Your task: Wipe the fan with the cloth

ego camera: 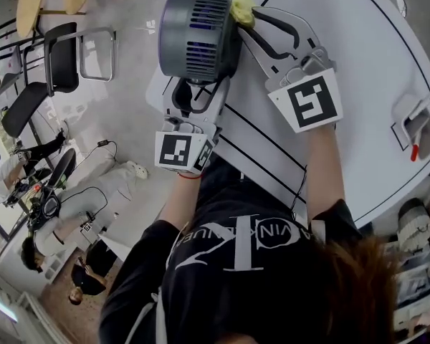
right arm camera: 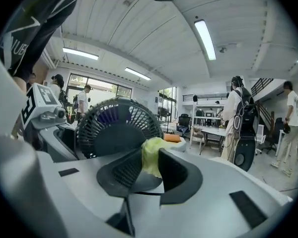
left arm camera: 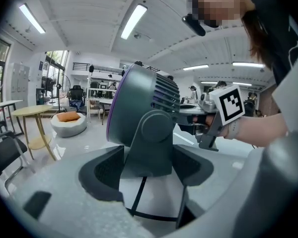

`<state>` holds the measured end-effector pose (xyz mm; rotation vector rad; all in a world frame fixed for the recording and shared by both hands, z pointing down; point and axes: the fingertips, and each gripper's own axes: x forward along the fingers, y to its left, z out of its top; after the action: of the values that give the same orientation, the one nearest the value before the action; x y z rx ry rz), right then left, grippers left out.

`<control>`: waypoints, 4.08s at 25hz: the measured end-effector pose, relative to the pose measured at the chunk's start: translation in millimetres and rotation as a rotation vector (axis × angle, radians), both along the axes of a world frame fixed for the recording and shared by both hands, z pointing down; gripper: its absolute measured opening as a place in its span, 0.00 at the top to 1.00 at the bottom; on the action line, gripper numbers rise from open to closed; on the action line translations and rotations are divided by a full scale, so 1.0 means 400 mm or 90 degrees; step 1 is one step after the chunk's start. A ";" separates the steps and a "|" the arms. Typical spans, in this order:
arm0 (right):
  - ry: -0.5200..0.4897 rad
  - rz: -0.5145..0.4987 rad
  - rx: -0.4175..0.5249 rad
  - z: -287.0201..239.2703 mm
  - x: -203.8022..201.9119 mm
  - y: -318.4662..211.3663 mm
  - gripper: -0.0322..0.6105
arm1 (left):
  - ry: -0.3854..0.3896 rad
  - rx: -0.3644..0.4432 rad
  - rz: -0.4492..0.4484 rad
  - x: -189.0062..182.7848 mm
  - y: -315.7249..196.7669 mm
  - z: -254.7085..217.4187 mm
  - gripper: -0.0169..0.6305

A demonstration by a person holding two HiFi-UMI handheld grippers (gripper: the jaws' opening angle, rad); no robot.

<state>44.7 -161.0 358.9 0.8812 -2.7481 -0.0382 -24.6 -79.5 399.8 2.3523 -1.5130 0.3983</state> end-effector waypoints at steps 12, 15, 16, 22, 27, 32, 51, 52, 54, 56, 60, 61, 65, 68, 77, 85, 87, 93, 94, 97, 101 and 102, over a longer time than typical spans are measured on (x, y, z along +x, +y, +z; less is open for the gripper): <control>-0.007 -0.043 -0.070 0.082 -0.035 0.021 0.79 | -0.004 0.001 -0.015 -0.004 -0.002 0.001 0.51; 0.017 -0.064 -0.087 0.100 -0.037 0.041 0.79 | -0.005 0.001 -0.017 0.001 -0.004 0.005 0.51; 0.025 -0.071 -0.091 0.106 -0.037 0.048 0.79 | -0.005 0.001 -0.017 0.005 -0.008 0.007 0.51; 0.023 -0.089 -0.130 0.116 -0.061 0.111 0.79 | -0.007 0.002 -0.015 0.000 -0.004 0.006 0.51; -0.010 -0.106 -0.162 0.105 -0.069 0.163 0.79 | -0.011 0.006 -0.008 0.003 0.003 0.009 0.50; -0.054 -0.118 -0.187 0.072 -0.073 0.199 0.80 | -0.022 0.005 -0.007 0.000 0.003 0.006 0.50; -0.110 -0.146 -0.149 -0.047 -0.050 0.250 0.80 | -0.037 0.000 -0.001 0.001 0.006 0.012 0.50; -0.119 -0.142 -0.146 -0.059 -0.047 0.250 0.80 | -0.038 0.000 0.000 0.001 0.006 0.012 0.50; -0.137 -0.134 -0.135 -0.082 -0.040 0.246 0.80 | -0.039 0.000 0.000 0.000 0.006 0.012 0.50; -0.143 -0.127 -0.118 -0.100 -0.033 0.241 0.80 | -0.040 -0.001 -0.001 0.000 0.006 0.014 0.50; -0.154 -0.108 -0.085 -0.124 -0.019 0.225 0.80 | -0.040 -0.003 -0.001 0.002 0.007 0.014 0.50; -0.159 -0.103 -0.076 -0.131 -0.016 0.218 0.80 | -0.039 -0.003 -0.002 0.001 0.006 0.014 0.50; -0.191 -0.075 -0.062 -0.147 -0.004 0.192 0.81 | -0.034 -0.007 -0.004 0.002 0.005 0.015 0.50; -0.222 -0.050 -0.067 -0.150 0.012 0.163 0.81 | -0.035 -0.007 -0.002 0.004 0.005 0.018 0.50; -0.283 0.005 -0.095 -0.128 0.031 0.091 0.81 | -0.038 -0.012 -0.001 0.008 0.008 0.024 0.50; -0.298 0.025 -0.145 -0.055 0.032 0.031 0.81 | -0.036 -0.010 -0.011 0.009 0.010 0.028 0.50; -0.298 0.027 -0.163 -0.029 0.026 0.024 0.81 | -0.033 -0.009 -0.015 0.008 0.010 0.028 0.50; -0.292 0.027 -0.208 0.025 0.003 0.012 0.81 | -0.029 -0.013 -0.022 0.007 0.007 0.028 0.50; -0.290 0.025 -0.211 0.026 -0.002 0.011 0.81 | -0.031 -0.012 -0.023 0.007 0.006 0.028 0.50; -0.292 0.016 -0.239 0.033 -0.012 0.010 0.81 | -0.032 -0.010 -0.028 0.010 0.006 0.030 0.50; -0.300 0.009 -0.291 0.046 -0.013 0.032 0.81 | -0.032 -0.019 -0.026 0.013 0.007 0.035 0.50; -0.302 0.007 -0.299 0.048 -0.014 0.039 0.81 | -0.032 -0.021 -0.025 0.013 0.008 0.035 0.50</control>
<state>39.1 -145.2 378.1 0.8475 -2.9564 0.8862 -19.4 -76.1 413.9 2.2998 -1.5617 0.4722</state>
